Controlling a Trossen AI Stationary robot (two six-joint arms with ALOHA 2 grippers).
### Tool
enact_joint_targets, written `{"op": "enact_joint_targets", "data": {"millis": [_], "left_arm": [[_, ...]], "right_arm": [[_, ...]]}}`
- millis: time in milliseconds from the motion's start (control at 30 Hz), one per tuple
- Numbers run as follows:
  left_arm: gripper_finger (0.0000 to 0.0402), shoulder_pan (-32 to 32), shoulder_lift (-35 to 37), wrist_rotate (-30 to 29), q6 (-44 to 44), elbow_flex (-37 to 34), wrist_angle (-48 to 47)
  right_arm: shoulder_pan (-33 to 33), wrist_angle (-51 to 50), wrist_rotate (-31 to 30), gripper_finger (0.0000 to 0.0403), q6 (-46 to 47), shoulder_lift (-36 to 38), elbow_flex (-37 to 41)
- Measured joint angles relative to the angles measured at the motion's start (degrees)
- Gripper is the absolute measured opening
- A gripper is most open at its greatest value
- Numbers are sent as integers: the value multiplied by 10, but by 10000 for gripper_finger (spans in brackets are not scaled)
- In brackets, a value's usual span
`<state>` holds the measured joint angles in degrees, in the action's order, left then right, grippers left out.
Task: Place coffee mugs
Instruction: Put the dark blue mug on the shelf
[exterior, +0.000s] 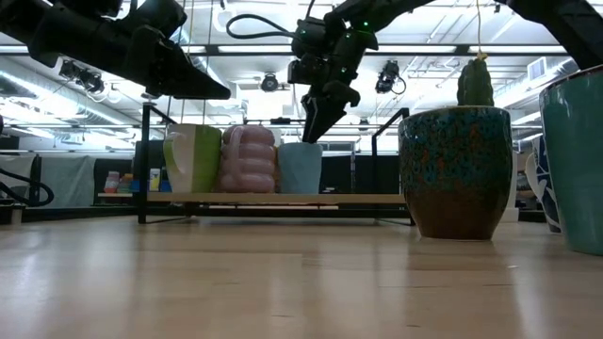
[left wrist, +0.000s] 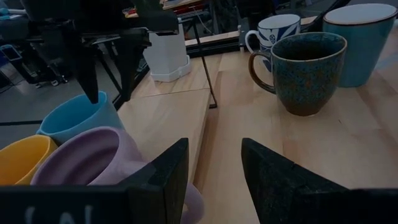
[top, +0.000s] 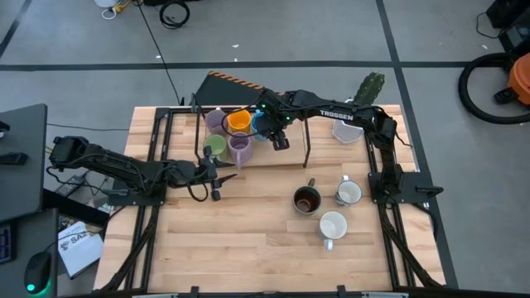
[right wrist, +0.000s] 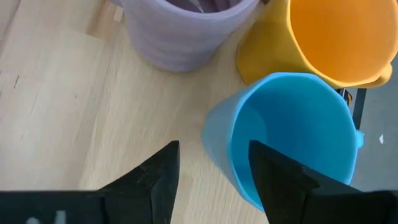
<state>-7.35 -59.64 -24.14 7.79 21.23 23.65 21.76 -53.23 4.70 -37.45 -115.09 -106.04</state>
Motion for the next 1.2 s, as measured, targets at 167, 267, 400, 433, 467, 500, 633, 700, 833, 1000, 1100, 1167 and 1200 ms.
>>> {"op": "enact_joint_targets", "data": {"millis": [167,267,400,433,467,500,633,700,833,1000,1100,1167,1200], "left_arm": [[155,0,0,0,1,0,0],[155,0,0,0,2,0,0],[155,0,0,0,2,0,0],[155,0,0,0,2,0,0],[155,0,0,0,2,0,0],[155,0,0,0,2,0,0],[155,0,0,0,1,0,-5],[155,0,0,0,-4,0,-14],[155,0,0,0,-9,0,-16],[155,0,0,0,-12,0,-16],[155,0,0,0,-12,0,-16],[155,0,0,0,-11,0,-16],[155,0,0,0,-12,0,-16]], "right_arm": [[0,0,0,218,1,0,0],[0,5,-9,227,1,0,0],[-2,5,-32,234,6,0,-8],[-3,0,-32,235,10,0,-16],[-5,-4,-32,236,15,0,-24],[-8,-13,-32,236,21,0,-34],[-23,-78,-22,236,78,1,-88],[-35,-111,1,236,117,2,-104],[-72,-177,42,235,168,1,-120],[-138,-237,-15,233,218,1,-120],[-183,-254,-43,231,239,1,-120],[-209,-269,-55,231,249,2,-120],[-222,-276,-59,230,256,4,-120]]}}
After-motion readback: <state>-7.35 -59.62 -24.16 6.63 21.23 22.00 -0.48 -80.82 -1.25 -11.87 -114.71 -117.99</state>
